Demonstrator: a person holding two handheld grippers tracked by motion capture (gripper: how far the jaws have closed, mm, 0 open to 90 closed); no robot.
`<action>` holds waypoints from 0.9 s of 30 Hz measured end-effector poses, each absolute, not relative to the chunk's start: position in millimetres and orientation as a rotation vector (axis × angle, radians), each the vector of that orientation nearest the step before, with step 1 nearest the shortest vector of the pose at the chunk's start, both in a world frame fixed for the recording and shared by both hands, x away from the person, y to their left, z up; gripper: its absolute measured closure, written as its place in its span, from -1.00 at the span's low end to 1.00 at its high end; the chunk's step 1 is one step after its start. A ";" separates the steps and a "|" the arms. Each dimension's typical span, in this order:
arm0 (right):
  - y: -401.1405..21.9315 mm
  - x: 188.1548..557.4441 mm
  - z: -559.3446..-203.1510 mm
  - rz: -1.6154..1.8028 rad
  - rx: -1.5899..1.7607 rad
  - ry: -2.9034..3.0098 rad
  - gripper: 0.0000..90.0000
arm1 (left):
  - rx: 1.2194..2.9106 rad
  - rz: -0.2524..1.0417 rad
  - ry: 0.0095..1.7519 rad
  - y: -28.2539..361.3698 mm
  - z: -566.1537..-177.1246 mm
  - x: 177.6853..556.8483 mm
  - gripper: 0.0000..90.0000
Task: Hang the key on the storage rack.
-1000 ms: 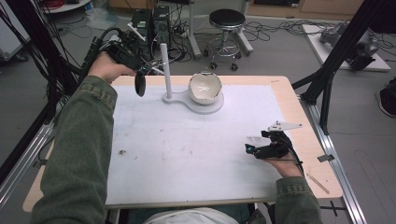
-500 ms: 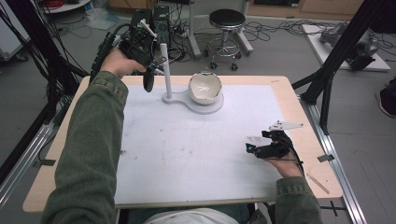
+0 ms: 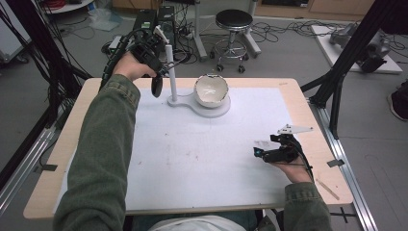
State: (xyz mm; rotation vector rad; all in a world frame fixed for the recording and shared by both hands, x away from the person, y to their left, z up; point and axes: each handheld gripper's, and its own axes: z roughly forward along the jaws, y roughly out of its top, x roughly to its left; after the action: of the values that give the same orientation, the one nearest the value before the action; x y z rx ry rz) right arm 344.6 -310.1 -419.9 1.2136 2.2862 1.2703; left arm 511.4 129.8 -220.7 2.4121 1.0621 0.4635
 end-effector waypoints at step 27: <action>-311.0 345.8 -420.9 1.273 1.224 2.292 -0.99 | 2.381 0.330 1.089 131.1 -240.8 519.5 0.18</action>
State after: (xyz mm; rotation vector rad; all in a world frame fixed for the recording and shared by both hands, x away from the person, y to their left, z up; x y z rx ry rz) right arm 345.8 -311.0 -420.9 1.2241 2.2924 1.2729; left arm 519.5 131.1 -240.8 2.3814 1.0889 0.3300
